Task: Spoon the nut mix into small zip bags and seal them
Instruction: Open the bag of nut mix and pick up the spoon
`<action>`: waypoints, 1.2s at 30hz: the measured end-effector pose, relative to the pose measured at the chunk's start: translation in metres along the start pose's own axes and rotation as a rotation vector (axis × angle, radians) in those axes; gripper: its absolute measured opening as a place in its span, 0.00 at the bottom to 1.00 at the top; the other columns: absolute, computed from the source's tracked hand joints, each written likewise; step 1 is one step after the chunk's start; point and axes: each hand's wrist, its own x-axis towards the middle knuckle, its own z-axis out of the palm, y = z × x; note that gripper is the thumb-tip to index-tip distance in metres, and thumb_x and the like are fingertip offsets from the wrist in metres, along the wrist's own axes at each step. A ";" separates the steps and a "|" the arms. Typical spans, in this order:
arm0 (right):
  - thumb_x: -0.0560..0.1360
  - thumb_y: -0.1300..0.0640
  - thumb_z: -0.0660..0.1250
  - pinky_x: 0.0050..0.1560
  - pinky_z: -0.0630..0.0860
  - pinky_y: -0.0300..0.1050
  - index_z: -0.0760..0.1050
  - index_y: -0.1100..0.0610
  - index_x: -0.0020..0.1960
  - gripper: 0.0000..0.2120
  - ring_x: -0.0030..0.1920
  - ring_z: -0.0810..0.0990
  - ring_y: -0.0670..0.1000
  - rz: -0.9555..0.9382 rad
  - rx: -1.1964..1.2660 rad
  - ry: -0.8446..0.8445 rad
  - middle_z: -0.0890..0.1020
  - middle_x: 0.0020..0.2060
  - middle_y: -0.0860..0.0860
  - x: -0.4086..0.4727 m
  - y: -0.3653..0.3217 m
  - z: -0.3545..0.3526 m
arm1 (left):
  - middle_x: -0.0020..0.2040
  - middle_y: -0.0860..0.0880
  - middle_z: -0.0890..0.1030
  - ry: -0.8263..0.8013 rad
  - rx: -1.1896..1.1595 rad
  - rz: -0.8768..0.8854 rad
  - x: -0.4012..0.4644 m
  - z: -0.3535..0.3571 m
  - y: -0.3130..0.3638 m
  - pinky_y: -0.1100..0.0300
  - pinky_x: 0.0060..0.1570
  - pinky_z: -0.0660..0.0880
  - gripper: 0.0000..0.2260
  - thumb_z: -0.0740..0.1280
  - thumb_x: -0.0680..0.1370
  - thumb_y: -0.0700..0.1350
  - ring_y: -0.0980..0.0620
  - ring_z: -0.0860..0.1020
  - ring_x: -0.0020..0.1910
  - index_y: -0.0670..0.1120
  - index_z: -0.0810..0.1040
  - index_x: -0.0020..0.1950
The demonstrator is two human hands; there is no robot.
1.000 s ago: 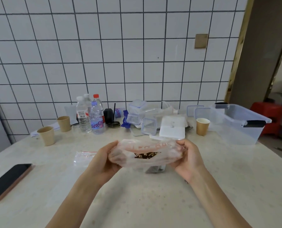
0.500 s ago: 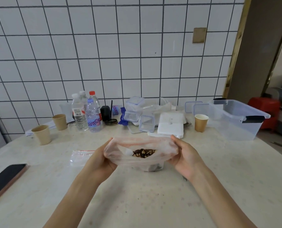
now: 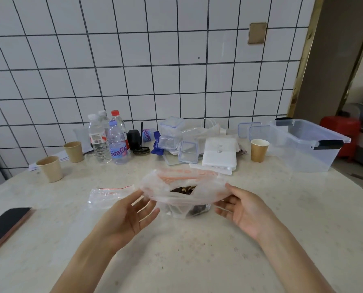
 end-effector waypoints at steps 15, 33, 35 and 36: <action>0.81 0.68 0.55 0.39 0.81 0.40 0.76 0.64 0.55 0.11 0.39 0.82 0.51 -0.161 0.656 -0.167 0.81 0.43 0.58 0.006 0.011 0.029 | 0.42 0.47 0.79 -0.266 -0.518 0.190 0.002 0.036 -0.015 0.52 0.52 0.83 0.21 0.79 0.58 0.24 0.51 0.82 0.41 0.38 0.79 0.47; 0.81 0.40 0.65 0.44 0.83 0.49 0.75 0.53 0.66 0.21 0.52 0.84 0.48 -0.348 -0.554 0.175 0.83 0.56 0.49 -0.010 -0.015 0.016 | 0.67 0.58 0.73 0.316 0.975 0.633 -0.007 0.030 0.008 0.57 0.52 0.78 0.21 0.69 0.74 0.67 0.63 0.76 0.60 0.64 0.74 0.65; 0.76 0.36 0.71 0.50 0.79 0.41 0.71 0.47 0.72 0.29 0.55 0.79 0.40 -0.456 -0.758 0.204 0.77 0.62 0.43 -0.006 -0.020 0.016 | 0.63 0.59 0.74 0.293 1.214 0.677 -0.004 0.036 0.013 0.65 0.48 0.74 0.22 0.71 0.72 0.66 0.66 0.75 0.58 0.62 0.77 0.64; 0.74 0.37 0.72 0.51 0.75 0.38 0.70 0.45 0.73 0.30 0.56 0.77 0.39 -0.516 -0.839 0.187 0.75 0.63 0.41 -0.004 -0.022 0.017 | 0.62 0.60 0.76 0.276 1.277 0.683 -0.002 0.039 0.016 0.68 0.47 0.72 0.22 0.72 0.72 0.65 0.66 0.76 0.57 0.61 0.78 0.64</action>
